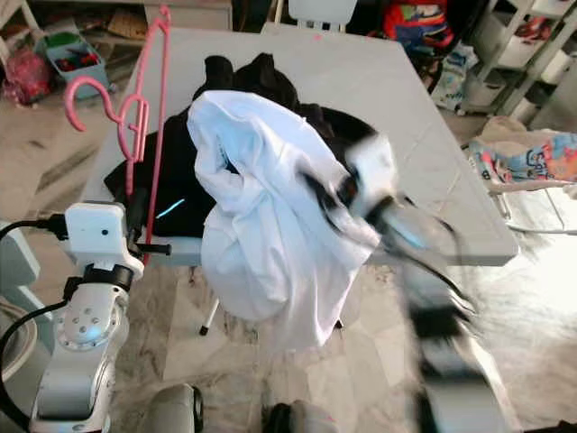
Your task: Hang hanger
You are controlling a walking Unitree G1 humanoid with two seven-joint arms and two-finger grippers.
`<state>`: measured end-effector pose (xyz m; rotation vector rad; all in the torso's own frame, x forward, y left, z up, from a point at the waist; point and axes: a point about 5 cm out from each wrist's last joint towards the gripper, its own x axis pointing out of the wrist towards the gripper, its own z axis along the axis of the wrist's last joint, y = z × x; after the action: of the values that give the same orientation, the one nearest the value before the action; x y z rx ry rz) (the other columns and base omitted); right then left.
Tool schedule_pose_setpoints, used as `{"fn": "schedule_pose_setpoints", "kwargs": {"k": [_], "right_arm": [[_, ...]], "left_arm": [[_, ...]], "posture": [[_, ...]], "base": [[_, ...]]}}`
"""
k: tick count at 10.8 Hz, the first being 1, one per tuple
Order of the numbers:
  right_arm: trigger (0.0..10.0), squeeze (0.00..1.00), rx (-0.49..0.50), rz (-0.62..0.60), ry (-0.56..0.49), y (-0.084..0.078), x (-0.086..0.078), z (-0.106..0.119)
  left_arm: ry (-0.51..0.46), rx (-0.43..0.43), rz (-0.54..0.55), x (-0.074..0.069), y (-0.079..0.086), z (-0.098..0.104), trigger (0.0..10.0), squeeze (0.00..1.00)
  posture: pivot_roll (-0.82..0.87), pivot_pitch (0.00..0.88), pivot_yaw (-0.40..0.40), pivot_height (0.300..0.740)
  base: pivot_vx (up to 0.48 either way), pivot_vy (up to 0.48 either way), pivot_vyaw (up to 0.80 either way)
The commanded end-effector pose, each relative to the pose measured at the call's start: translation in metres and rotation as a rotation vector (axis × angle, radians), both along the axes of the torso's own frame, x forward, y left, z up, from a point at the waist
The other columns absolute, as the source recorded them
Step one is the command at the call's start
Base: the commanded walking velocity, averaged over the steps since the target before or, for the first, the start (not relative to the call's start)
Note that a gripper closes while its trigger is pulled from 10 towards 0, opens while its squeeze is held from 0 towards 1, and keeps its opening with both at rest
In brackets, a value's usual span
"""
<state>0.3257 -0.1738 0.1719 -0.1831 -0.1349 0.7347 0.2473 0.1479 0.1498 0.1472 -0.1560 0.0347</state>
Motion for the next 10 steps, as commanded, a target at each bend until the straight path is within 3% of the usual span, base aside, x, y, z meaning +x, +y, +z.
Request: {"fn": "schedule_pose_setpoints", "kwargs": {"k": [1,3,4,6,10], "right_arm": [[10.0,0.03,-0.034,0.056,-0.008,-0.005,-0.009,0.013],[10.0,0.0,-0.155,0.135,0.065,-0.016,-0.031,0.014],[10.0,0.0,-0.21,0.201,0.137,-0.016,-0.043,0.008],[10.0,0.0,-0.299,0.219,0.251,-0.02,-0.056,-0.012],[10.0,0.0,-0.352,-0.041,0.273,-0.022,-0.042,-0.028]], "left_arm": [[-0.007,-0.012,-0.039,0.002,-0.007,0.001,10.0,0.0],[-0.003,-0.02,-0.053,0.003,-0.01,-0.001,10.0,0.0],[0.003,-0.021,-0.061,0.003,-0.01,-0.002,10.0,0.0],[0.006,-0.02,-0.063,0.002,-0.009,-0.002,10.0,0.0],[0.011,-0.014,-0.063,0.0,-0.007,-0.002,10.0,0.0]], "posture": [[0.05,0.034,-0.076,0.74],[0.03,0.035,-0.066,0.74],[0.03,0.035,-0.064,0.74],[0.03,0.04,-0.057,0.74],[0.04,0.049,-0.053,0.74]], "base": [[0.0,0.0,0.0],[0.0,0.0,0.0],[0.0,0.0,0.0],[0.0,0.0,0.0],[0.0,0.0,0.0]]}}
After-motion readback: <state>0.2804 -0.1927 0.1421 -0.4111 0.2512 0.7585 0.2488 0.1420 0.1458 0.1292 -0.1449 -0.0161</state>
